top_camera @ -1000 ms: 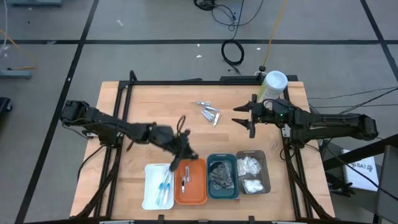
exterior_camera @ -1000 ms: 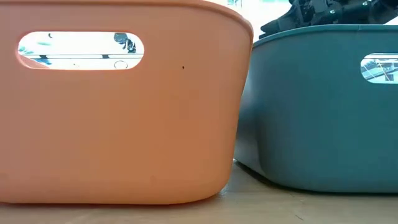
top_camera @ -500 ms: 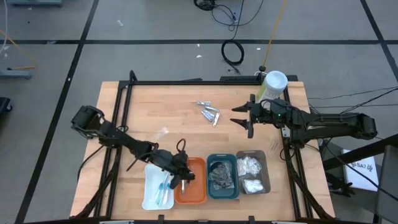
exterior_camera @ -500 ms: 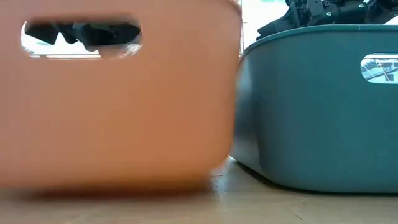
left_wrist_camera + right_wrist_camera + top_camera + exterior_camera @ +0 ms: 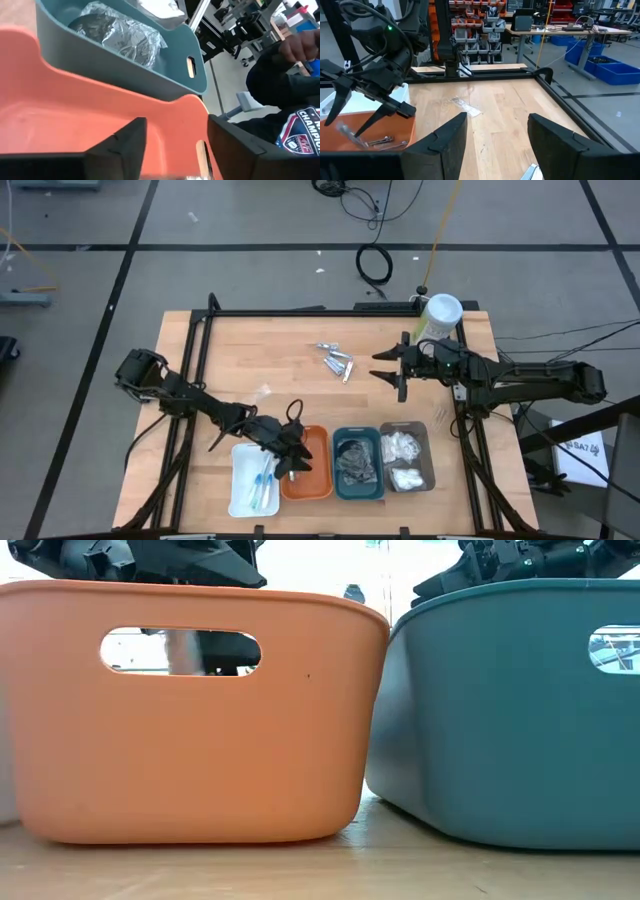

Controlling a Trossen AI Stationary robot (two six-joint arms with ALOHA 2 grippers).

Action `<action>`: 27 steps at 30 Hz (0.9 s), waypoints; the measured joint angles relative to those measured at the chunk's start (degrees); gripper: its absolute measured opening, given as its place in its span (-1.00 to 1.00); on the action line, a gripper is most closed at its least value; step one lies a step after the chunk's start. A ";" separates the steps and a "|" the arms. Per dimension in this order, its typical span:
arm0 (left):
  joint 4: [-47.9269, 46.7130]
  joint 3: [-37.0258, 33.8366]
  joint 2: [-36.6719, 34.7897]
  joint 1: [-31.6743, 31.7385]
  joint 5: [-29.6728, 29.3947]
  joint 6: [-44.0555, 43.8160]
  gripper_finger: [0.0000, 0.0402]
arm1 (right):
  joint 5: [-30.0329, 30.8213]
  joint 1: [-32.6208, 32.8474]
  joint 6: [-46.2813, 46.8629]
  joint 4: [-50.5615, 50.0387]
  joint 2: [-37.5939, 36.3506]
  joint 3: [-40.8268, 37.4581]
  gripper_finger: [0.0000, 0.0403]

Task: Pick & Place Travel size toiletries
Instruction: Put the silver nail cutter into the orange bin

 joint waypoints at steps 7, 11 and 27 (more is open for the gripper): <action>4.03 0.00 -1.29 0.31 2.93 5.63 0.26 | 0.37 0.00 0.02 0.15 0.19 0.00 -0.03; 3.65 0.00 -4.71 1.73 6.28 6.87 0.28 | 2.80 0.00 2.52 1.19 1.34 0.00 -0.03; -23.09 0.00 -28.31 12.14 -16.56 30.51 0.27 | 12.26 -3.87 17.20 -19.20 36.85 18.40 -0.03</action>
